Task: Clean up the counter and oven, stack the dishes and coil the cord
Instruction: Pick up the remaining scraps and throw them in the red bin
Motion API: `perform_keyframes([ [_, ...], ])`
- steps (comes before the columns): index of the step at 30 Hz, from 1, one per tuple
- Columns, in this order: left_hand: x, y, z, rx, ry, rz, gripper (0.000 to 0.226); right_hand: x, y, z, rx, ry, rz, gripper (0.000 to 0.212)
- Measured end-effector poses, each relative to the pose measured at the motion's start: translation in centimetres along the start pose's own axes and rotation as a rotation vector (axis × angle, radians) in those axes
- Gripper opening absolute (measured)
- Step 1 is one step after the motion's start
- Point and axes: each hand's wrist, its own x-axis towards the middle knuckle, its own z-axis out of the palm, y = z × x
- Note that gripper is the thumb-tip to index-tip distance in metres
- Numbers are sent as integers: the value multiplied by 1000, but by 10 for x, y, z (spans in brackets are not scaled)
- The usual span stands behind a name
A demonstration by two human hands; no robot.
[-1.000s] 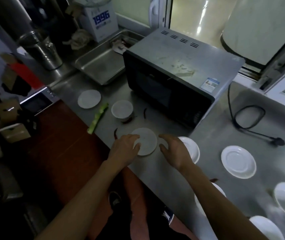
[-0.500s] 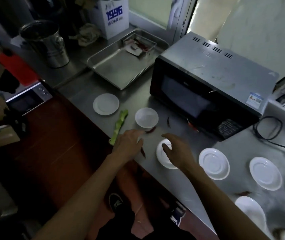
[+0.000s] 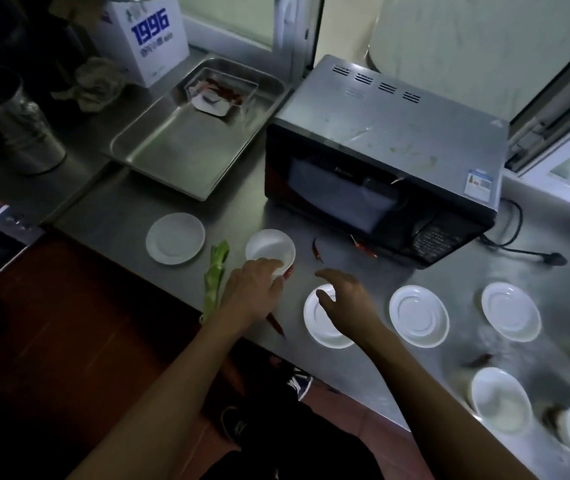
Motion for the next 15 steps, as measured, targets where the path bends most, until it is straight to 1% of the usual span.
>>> perform_keyframes([
  [5, 32, 20, 7, 36, -51, 4, 44, 18, 25, -11, 20, 20, 42, 40],
  [9, 58, 43, 11, 110, -95, 100, 41, 29, 41, -23, 54, 70, 81, 40],
  [12, 76, 62, 13, 100, -70, 181, 37, 32, 49, -33, 64, 100, 108, 41],
  [15, 90, 80, 13, 44, -3, 255, 35, 28, 53, -48, 72, 154, 101, 41],
])
